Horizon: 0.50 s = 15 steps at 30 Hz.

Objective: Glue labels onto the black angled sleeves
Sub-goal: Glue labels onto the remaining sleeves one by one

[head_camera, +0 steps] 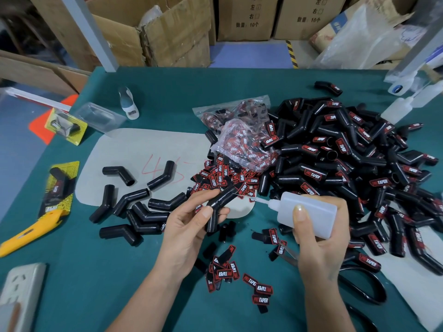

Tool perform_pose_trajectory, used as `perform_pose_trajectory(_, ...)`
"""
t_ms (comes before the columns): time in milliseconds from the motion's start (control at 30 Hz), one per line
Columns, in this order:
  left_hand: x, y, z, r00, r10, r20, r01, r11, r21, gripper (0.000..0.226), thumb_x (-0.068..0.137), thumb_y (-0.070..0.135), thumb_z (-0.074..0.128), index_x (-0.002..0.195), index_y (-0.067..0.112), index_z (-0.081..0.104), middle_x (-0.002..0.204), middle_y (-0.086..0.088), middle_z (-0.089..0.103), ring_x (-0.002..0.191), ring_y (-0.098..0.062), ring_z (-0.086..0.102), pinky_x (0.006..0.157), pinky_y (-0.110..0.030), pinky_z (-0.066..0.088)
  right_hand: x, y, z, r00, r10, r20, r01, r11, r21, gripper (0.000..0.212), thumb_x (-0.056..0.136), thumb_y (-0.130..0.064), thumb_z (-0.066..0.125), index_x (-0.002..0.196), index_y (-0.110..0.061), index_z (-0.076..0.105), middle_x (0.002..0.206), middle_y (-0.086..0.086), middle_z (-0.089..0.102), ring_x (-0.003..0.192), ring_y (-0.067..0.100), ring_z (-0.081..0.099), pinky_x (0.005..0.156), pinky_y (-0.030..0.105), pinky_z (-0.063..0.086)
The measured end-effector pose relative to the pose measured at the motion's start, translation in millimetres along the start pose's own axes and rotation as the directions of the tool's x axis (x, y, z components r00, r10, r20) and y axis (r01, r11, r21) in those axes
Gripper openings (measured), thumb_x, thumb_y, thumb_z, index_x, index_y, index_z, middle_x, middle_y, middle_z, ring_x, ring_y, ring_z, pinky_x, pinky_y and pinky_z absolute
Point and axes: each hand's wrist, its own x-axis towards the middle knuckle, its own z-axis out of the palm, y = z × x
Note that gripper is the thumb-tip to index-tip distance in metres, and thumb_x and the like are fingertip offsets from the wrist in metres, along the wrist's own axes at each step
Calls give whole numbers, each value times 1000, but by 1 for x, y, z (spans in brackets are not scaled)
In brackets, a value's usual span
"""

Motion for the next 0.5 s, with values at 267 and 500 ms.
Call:
perform_pose_trajectory(267,0,2,2,1000,-11,-5,11,1000,1,56,71,39,97,117,12,80,127,-34,58,94,-26,78,85,-25,60,0,1,-1,1000,8,-2,-8,1000,9,15,88,-42,66,101,-46,60,95,-14,65,72,7,59,58,19,48)
perform_pose_trajectory(500,0,1,3,1000,-14,-6,14,1000,8,55,72,38,96,118,12,79,125,-31,60,95,-28,78,85,-26,61,-1,1,0,1000,12,1,-12,1000,10,16,89,-42,66,102,-47,60,99,-12,66,75,7,61,59,19,50)
